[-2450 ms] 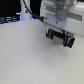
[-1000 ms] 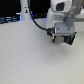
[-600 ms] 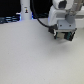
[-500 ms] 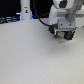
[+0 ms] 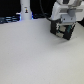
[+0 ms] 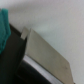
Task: Open the kcup holder, insert the kcup into the holder, and close the kcup holder
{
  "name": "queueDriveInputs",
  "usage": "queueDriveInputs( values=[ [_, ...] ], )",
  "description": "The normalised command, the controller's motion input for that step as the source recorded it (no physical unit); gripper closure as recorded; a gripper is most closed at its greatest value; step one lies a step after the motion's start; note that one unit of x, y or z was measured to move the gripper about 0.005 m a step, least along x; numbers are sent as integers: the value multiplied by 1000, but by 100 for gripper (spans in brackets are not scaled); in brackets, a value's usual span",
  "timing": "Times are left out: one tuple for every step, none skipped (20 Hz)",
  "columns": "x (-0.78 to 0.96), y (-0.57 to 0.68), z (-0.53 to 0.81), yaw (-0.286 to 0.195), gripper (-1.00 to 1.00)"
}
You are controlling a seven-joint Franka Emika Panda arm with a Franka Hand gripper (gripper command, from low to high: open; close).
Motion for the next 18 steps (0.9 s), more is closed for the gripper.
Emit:
queueDriveInputs(
  values=[
    [-637,473,12,82,-100],
    [-633,459,13,87,-100],
    [-629,452,13,92,-100],
    [-624,429,15,97,-100],
    [-615,412,14,100,-100],
    [-582,452,14,99,-100],
    [-555,444,20,100,-100],
    [-414,425,216,95,-100],
    [-161,397,574,85,-100],
    [-53,337,794,64,-100],
    [35,262,1000,43,-100],
    [46,220,1000,34,-100],
    [48,161,1000,21,-100],
    [62,127,1000,6,-100],
    [19,28,195,-5,-100],
    [-19,89,142,-13,-100],
    [2,105,116,-3,-100],
    [15,24,37,-7,-100]
  ],
)
